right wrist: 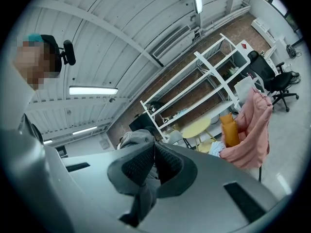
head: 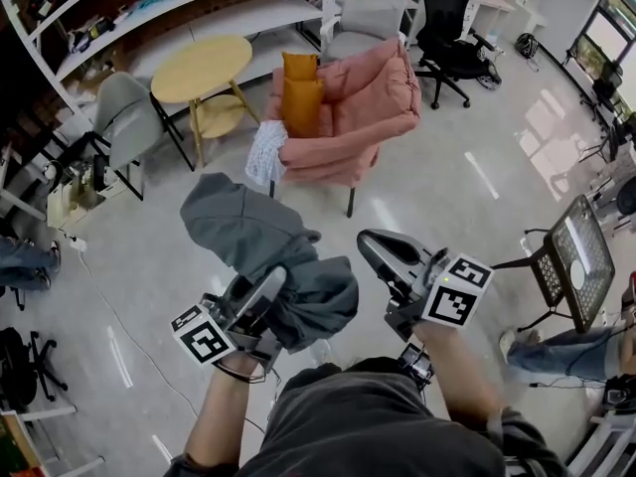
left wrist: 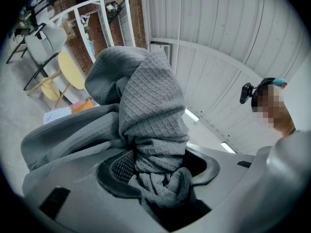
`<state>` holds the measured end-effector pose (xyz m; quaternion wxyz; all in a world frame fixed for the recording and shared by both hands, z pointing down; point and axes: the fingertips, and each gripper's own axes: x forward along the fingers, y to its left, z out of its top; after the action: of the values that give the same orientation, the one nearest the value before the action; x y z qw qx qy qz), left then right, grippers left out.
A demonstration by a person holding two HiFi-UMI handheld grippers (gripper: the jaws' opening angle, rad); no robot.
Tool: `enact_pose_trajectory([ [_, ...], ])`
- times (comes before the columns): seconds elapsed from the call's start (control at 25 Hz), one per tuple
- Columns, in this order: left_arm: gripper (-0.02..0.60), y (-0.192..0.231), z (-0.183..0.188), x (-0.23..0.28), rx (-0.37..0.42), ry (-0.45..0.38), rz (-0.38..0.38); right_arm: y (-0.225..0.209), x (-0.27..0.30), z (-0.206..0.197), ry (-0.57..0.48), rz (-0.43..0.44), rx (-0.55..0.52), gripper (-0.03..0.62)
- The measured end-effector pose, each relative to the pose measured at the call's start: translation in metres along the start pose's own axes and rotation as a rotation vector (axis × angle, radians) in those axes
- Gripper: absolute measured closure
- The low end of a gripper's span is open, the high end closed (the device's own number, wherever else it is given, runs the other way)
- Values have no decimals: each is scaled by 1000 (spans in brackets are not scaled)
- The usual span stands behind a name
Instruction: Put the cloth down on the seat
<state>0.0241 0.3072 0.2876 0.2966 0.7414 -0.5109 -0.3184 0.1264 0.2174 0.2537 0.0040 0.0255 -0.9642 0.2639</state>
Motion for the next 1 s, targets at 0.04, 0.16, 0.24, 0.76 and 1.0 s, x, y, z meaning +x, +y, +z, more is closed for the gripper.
enact_pose_trajectory([
  [0.04,336,0,4,1,2,-1,-2,1,3,3,-1,1,-3,579],
  [0.16,336,7,14,4,5,-1,-6,-1,14,9,-2,3,-11,579],
  [0.24,336,14,15,7,4,7,-4,-6,21,9,0,7,-12,579],
  [0.76,336,76,40,58,-5,54,35,-78,74,26,6,13,34,579],
  [1.0,336,109,66,106,3,64,69,-129,109,55,24,43,53,579],
])
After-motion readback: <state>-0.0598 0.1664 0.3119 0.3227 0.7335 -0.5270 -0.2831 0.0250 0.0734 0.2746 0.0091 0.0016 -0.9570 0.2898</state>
